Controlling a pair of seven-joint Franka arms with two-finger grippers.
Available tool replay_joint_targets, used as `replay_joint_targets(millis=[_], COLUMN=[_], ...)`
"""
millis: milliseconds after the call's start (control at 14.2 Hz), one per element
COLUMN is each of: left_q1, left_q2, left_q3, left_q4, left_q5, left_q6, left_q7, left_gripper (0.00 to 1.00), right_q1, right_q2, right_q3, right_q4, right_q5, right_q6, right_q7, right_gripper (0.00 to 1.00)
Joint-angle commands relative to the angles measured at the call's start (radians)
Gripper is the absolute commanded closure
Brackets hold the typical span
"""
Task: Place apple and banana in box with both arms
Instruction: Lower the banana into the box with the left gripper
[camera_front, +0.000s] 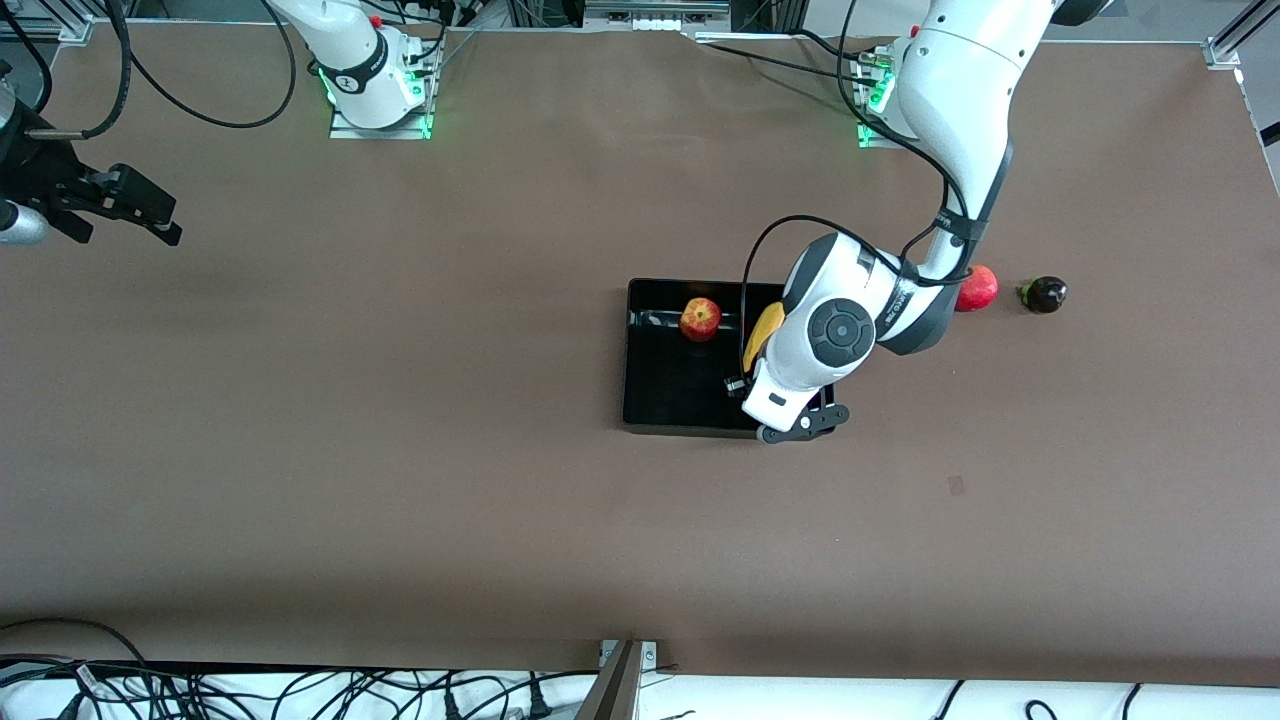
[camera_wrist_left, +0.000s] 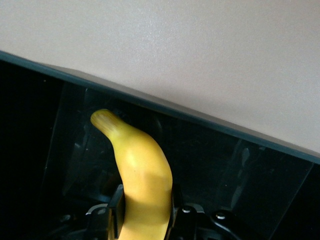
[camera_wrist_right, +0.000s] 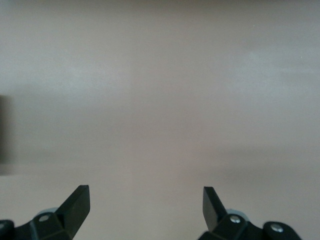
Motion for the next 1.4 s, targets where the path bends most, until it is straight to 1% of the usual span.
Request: replay_joint_targets(millis=[0,211,561,632,702,772,842,912,982,1053,1123,1193,1263,1333], left_q1=[0.006,0.006,0.006,0.008,0.008,0.008,0.008,0.008,0.018,0.023,0.024,0.028,0.029,0.029], left_q2=[0.012,0.020,0.029,0.032,0.034,0.034,0.032,0.032,0.031,0.028,0.026,0.024,0.021,0.014], left_q3=[-0.018,-0.020,-0.020,-0.020,-0.020,-0.020,-0.021,-0.027,-0.033,-0.041,-0.046,-0.046,-0.047,-0.047], left_q4=[-0.016,-0.039,-0.039,-0.039,-0.039,-0.039,-0.039,-0.039,-0.039,-0.037,-0.037,-0.037,-0.036,-0.034], left_q5=[0.024,0.037,0.044,0.044,0.044,0.044,0.044,0.044,0.053,0.067,0.070,0.070,0.070,0.072], left_q6=[0.054,0.096,0.102,0.104,0.104,0.104,0.102,0.101,0.098,0.095,0.093,0.090,0.087,0.069], left_q7=[0.015,0.015,0.015,0.015,0.015,0.015,0.015,0.015,0.013,0.012,0.010,0.009,0.007,0.007], left_gripper=[1.00,1.00,1.00,0.97,0.86,0.83,0.79,0.59,0.47,0.37,0.31,0.28,0.18,0.10], right_q1=[-0.014,-0.014,-0.014,-0.014,-0.014,-0.014,-0.014,-0.014,-0.016,-0.016,-0.016,-0.014,-0.013,-0.013], right_q2=[0.010,0.010,0.010,0.010,0.010,0.010,0.010,0.010,0.010,0.010,0.010,0.010,0.016,0.016], right_q3=[0.011,0.010,0.010,0.010,0.010,0.010,0.010,0.010,0.010,0.010,0.011,0.011,0.011,0.011], right_q4=[0.024,0.022,0.022,0.022,0.022,0.022,0.022,0.022,0.022,0.022,0.024,0.024,0.024,0.024], right_q5=[0.001,0.001,0.001,0.001,0.001,0.001,0.001,0.001,0.001,0.001,0.001,0.001,0.002,0.002], right_q6=[-0.005,-0.005,-0.005,-0.005,-0.005,-0.005,-0.005,-0.005,-0.005,-0.005,-0.005,-0.005,-0.005,-0.005], right_q7=[-0.009,-0.009,-0.009,-0.009,-0.009,-0.009,-0.009,-0.009,-0.011,-0.011,-0.011,-0.011,-0.011,-0.011], right_gripper=[0.00,0.00,0.00,0.00,0.00,0.00,0.00,0.00,0.00,0.00,0.00,0.00,0.00,0.00])
